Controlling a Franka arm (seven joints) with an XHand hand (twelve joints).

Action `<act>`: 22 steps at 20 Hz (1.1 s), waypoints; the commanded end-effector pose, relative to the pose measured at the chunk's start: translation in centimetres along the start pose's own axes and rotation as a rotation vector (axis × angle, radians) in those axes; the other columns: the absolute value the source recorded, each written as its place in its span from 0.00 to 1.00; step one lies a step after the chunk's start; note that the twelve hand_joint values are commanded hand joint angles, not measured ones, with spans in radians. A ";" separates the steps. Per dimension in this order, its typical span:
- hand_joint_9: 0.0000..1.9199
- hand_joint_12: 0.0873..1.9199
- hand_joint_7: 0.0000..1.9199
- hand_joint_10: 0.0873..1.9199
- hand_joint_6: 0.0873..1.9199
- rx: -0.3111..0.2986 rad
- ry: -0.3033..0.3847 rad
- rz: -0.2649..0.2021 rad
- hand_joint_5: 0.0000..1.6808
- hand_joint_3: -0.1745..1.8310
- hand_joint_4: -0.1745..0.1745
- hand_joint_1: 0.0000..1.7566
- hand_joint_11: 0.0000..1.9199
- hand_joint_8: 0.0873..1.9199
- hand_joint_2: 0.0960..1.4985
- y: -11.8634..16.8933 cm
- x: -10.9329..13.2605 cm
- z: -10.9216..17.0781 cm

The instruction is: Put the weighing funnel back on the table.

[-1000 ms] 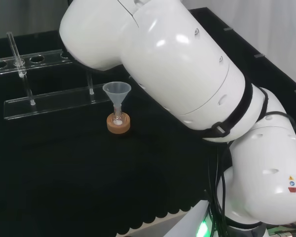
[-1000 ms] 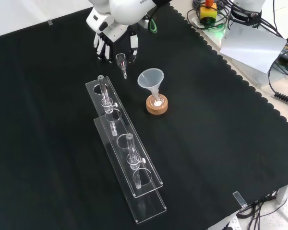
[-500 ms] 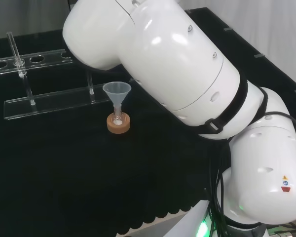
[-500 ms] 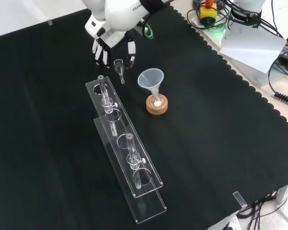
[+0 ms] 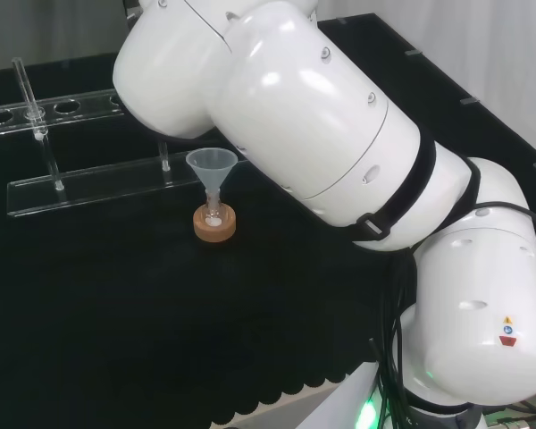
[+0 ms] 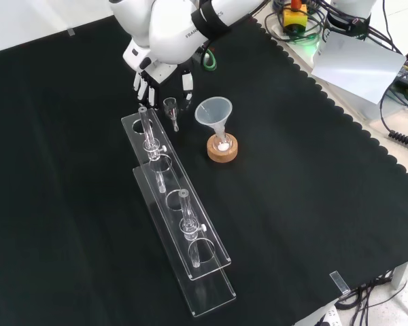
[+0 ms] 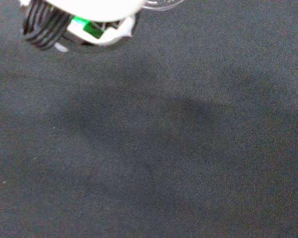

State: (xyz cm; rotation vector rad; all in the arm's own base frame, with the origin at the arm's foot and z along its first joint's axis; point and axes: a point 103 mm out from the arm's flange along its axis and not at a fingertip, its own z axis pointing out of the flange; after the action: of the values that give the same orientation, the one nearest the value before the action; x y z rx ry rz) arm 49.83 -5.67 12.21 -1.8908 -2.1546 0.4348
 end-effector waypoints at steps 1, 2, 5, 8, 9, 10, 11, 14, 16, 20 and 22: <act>0.50 0.60 0.27 0.21 0.40 0.004 0.003 -0.003 0.71 0.41 1.00 0.62 0.34 0.31 0.43 0.5 -0.1 0.8; 0.50 0.60 0.27 0.21 0.40 0.001 0.007 -0.005 0.71 0.41 1.00 0.62 0.34 0.31 0.43 0.5 -0.2 0.9; 0.50 0.60 0.27 0.21 0.40 0.003 0.006 -0.008 0.71 0.41 1.00 0.62 0.34 0.31 0.43 0.6 -0.3 1.2; 0.50 0.60 0.27 0.21 0.40 0.005 0.001 -0.009 0.71 0.41 1.00 0.62 0.34 0.31 0.43 1.0 -0.4 1.7; 0.50 0.60 0.27 0.21 0.40 0.004 0.002 -0.010 0.71 0.41 1.00 0.62 0.34 0.31 0.43 1.0 -0.4 1.8; 0.50 0.60 0.27 0.21 0.40 0.003 0.001 -0.011 0.71 0.41 1.00 0.62 0.34 0.31 0.43 1.1 -0.4 1.8; 0.50 0.60 0.27 0.21 0.40 0.007 -0.002 -0.011 0.71 0.41 1.00 0.62 0.34 0.31 0.43 1.1 -0.4 1.9; 0.50 0.60 0.27 0.21 0.40 0.022 -0.006 -0.015 0.71 0.41 1.00 0.62 0.34 0.31 0.43 1.7 -0.2 2.6; 0.50 0.60 0.27 0.21 0.40 0.025 -0.009 -0.020 0.71 0.41 1.00 0.62 0.34 0.31 0.43 2.2 0.0 3.2; 0.50 0.60 0.27 0.21 0.40 0.025 -0.025 -0.024 0.71 0.41 1.00 0.62 0.34 0.31 0.43 2.6 0.3 3.8; 0.50 0.60 0.27 0.21 0.40 0.029 -0.026 -0.025 0.71 0.41 1.00 0.62 0.34 0.31 0.43 2.7 0.4 3.9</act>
State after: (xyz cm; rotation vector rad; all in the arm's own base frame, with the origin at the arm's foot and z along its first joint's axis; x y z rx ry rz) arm 50.57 -5.39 7.96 -1.8500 -2.1704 0.4792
